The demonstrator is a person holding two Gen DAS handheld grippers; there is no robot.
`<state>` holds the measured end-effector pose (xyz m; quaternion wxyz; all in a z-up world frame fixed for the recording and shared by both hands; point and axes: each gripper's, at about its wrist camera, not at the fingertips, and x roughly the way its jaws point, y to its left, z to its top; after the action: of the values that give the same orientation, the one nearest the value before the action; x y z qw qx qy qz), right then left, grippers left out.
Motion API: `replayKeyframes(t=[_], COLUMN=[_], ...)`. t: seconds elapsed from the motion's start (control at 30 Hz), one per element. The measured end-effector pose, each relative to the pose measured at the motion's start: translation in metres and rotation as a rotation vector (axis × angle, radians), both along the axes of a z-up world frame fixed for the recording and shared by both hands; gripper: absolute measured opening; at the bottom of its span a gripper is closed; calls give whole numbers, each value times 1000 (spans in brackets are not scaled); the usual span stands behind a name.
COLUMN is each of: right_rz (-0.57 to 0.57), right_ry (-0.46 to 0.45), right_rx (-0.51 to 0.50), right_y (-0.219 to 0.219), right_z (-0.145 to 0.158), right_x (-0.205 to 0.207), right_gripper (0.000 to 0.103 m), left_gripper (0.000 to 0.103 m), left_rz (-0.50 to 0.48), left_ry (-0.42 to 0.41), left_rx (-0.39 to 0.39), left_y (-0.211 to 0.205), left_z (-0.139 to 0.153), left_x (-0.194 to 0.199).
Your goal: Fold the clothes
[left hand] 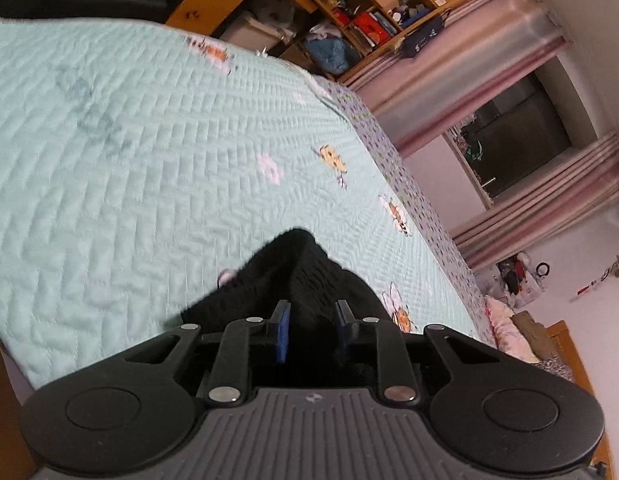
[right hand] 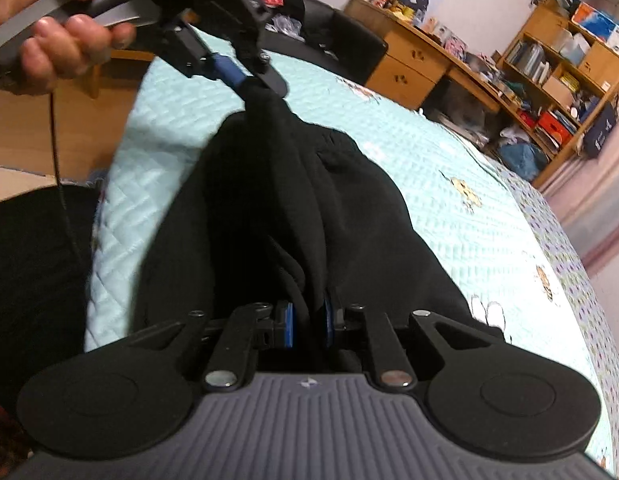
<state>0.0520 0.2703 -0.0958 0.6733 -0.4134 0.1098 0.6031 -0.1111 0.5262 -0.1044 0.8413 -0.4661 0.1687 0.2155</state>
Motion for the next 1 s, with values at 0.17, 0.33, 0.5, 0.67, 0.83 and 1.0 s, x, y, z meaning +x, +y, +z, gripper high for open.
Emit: replayKeyframes(t=[0.17,0.33,0.5,0.67,0.83,1.0], right_rz=[17,47,68,87,83,-3], right_ry=[-4,-22,-62,-50,51,171], right_rx=[6,-46,13,80,163,229], right_y=[5,10,-6,-27,-55,-86], right_z=[2,-31,-40,-27,-3,12], right_x=[-12,-18,-23,-26,-24,-12], right_gripper=[16,18,27,47,68,69], left_gripper=[26,33,34,34,34,36], left_rz=[34,89,159,183,69,-103], left_ry=[109,164,174,190,142,144], left_rx=[17,3,7,113,242,306], left_y=[5,-4,-13,-39,-81,-118], left_z=[-11,-26,-14,19,58,66], left_x=[5,-5,-22,-27,-2,47])
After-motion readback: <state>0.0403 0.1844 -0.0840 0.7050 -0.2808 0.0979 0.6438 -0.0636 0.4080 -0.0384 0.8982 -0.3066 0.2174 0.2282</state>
